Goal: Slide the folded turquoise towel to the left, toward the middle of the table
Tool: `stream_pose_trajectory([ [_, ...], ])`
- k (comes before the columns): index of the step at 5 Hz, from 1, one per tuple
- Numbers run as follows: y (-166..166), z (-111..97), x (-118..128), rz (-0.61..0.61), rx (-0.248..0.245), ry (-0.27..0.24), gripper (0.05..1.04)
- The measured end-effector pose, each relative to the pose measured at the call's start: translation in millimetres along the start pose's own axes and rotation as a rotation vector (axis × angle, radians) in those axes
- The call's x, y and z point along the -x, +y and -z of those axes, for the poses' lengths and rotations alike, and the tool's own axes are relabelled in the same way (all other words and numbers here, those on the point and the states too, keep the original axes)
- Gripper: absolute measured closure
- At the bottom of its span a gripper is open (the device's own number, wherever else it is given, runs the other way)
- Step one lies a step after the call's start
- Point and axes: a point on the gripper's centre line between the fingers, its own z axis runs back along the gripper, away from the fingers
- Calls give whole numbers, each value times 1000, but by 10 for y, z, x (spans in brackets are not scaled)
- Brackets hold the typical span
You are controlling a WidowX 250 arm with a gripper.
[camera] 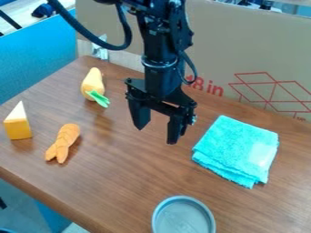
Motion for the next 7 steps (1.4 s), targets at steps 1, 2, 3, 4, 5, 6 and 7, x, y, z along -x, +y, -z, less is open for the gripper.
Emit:
stream_pose_trajectory([
  [1,-28,78,29,1,0,26,81],
  [2,-271,9,-111,8,1,-52,81],
  [3,-579,-92,-290,41,-28,-140,81],
  [4,-765,-103,-490,51,-39,-177,81],
  [5,-872,18,-675,64,-36,-149,81],
  [6,-824,139,-702,66,-39,-112,81],
  [7,-708,220,-753,52,-41,-110,81],
])
